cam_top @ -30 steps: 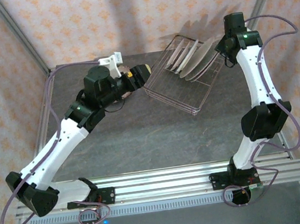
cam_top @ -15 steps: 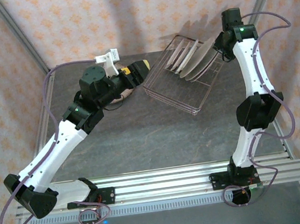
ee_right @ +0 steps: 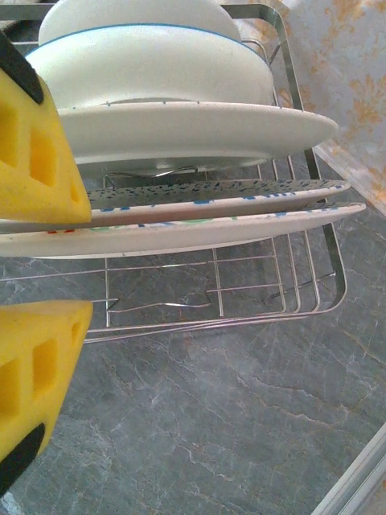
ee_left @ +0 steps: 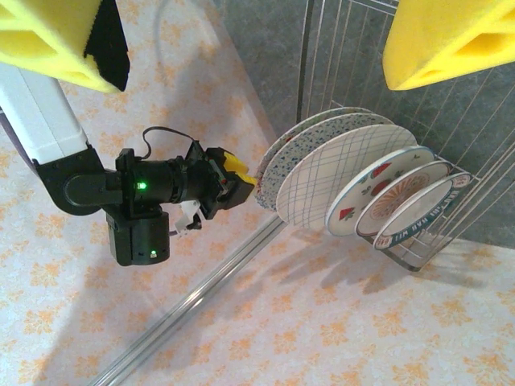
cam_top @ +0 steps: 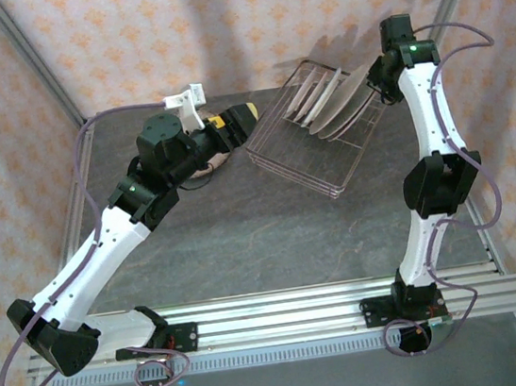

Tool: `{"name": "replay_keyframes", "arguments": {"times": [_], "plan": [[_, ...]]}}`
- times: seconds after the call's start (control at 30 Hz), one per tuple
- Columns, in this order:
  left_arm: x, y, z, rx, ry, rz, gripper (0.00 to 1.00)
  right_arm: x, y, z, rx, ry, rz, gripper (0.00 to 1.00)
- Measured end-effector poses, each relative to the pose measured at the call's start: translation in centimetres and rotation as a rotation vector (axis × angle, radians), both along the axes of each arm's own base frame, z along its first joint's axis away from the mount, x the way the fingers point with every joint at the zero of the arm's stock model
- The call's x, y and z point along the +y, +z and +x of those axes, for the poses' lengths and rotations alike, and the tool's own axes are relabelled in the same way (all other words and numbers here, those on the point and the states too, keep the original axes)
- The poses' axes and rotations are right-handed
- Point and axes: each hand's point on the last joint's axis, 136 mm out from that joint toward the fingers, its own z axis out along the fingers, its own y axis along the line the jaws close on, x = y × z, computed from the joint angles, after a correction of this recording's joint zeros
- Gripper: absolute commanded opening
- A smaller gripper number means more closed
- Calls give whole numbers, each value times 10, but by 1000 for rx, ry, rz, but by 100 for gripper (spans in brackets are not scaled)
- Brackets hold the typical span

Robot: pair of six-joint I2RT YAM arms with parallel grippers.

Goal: Unload the plates from the dish rack

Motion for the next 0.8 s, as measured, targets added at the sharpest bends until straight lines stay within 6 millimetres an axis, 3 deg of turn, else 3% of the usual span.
{"name": "replay_keyframes", "arguments": {"times": [0.2, 0.8], "plan": [[0, 2, 1, -2, 0, -3, 84, -1, -1, 0, 1, 0, 3, 24], [-1, 3, 1, -1, 1, -14, 83, -1, -13, 10, 20, 14, 34, 24]]}}
